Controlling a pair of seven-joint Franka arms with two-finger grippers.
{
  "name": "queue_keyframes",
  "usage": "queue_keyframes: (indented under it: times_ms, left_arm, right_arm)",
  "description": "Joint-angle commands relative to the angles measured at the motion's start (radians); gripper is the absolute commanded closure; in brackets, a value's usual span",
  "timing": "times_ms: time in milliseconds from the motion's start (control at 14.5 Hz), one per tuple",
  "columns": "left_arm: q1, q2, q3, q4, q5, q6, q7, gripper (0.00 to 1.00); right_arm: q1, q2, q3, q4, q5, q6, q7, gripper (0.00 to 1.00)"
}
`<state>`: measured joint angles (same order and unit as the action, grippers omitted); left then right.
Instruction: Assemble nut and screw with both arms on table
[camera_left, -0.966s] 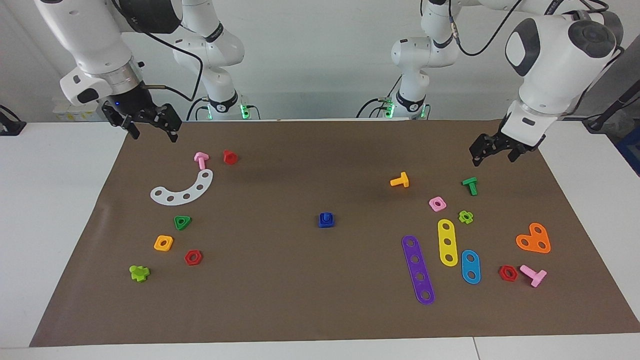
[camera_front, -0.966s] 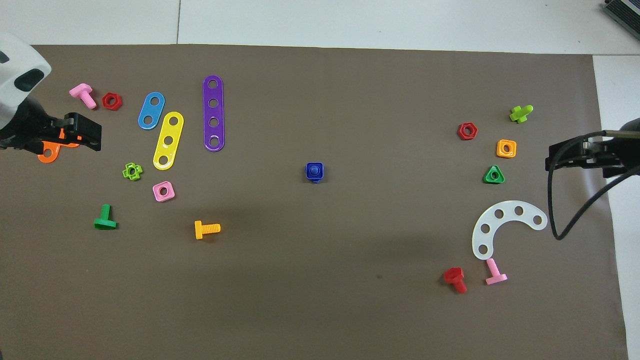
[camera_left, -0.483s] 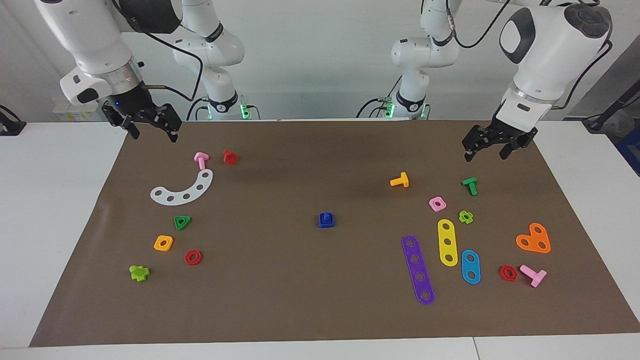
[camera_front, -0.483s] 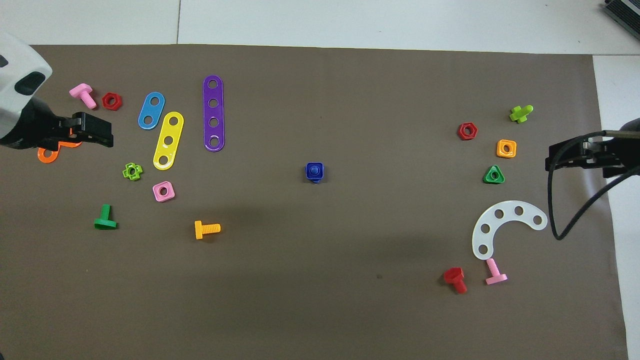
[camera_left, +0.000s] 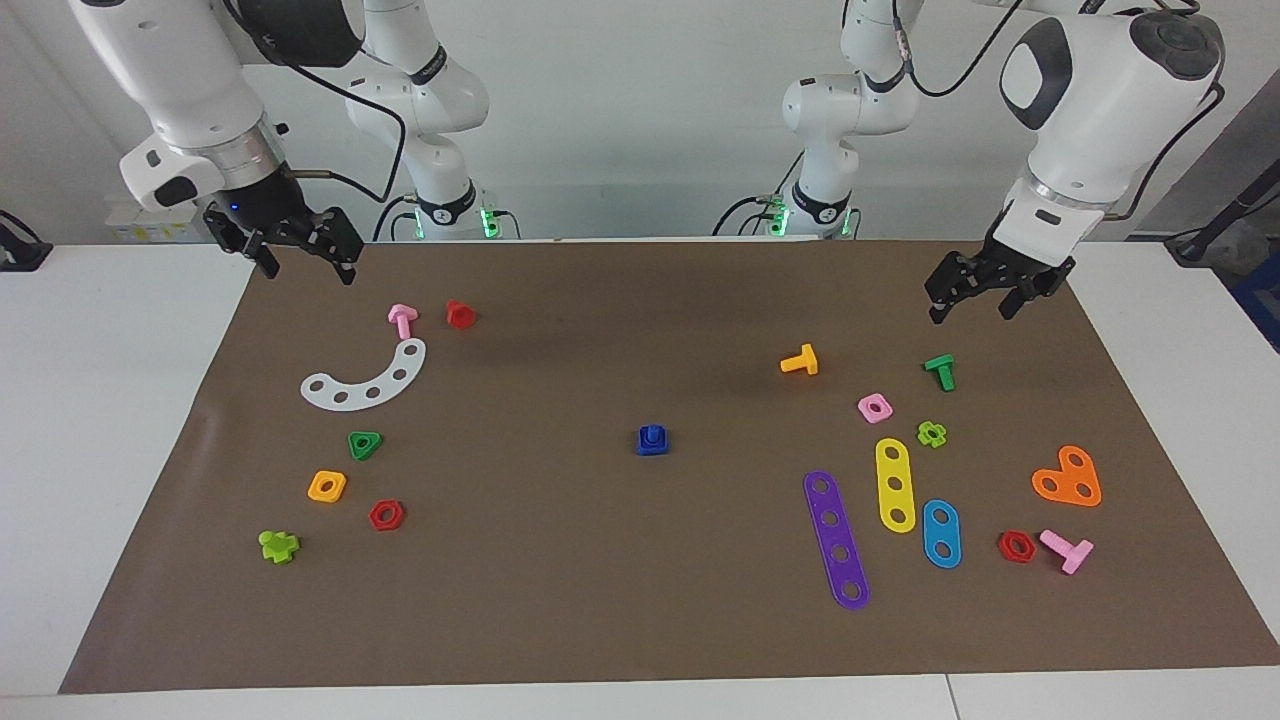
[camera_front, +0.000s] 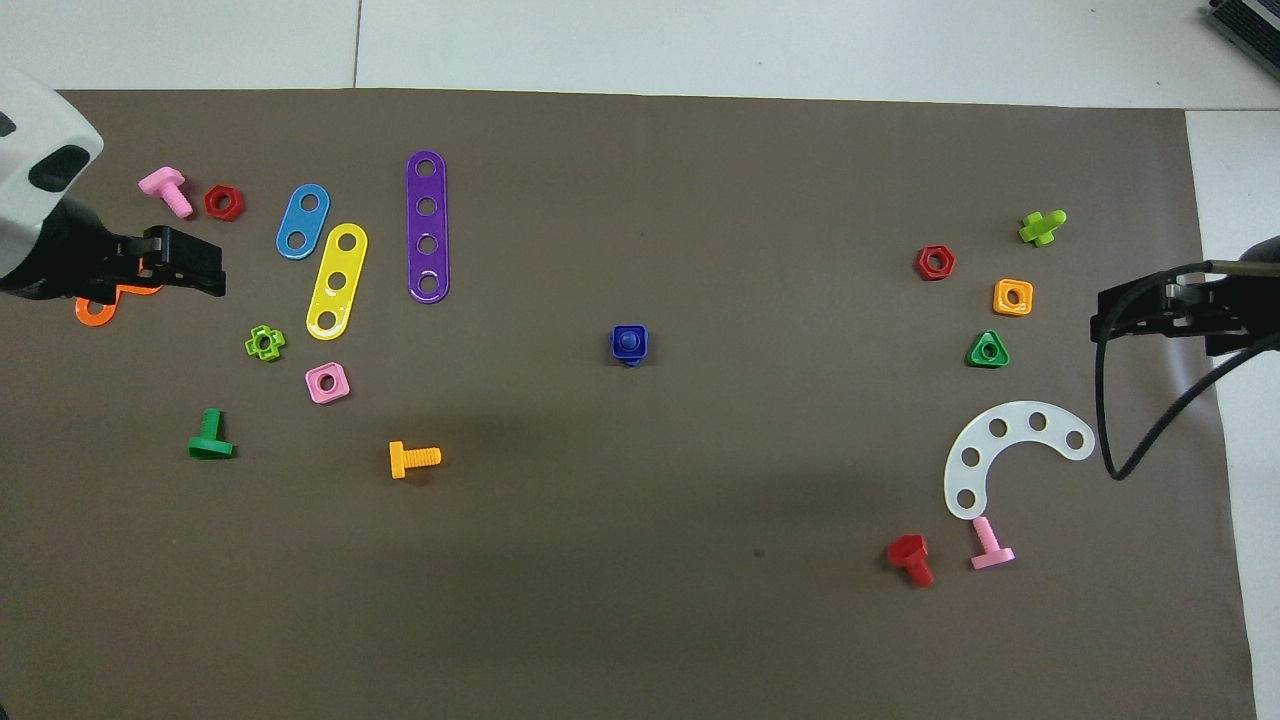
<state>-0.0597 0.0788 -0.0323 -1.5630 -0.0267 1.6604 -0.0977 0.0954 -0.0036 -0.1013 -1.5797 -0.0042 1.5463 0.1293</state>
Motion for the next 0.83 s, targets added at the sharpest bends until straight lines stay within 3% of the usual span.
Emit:
queue_keyframes:
  times_ms: [0, 276, 759]
  left_arm:
    - [0.003, -0.022, 0.006, -0.025, -0.01, 0.001, 0.01, 0.0]
    - [0.003, -0.024, 0.006, -0.026, 0.051, -0.01, 0.012, 0.0]
    - [0.004, -0.024, 0.006, -0.023, 0.053, -0.007, 0.01, 0.0]
  right_arm:
    - [-0.009, -0.018, 0.006, -0.016, 0.018, -0.008, -0.019, 0.0]
    - [-0.009, -0.018, 0.006, -0.016, 0.018, -0.008, -0.019, 0.0]
    - [-0.009, -0.018, 0.006, -0.016, 0.018, -0.008, -0.019, 0.0]
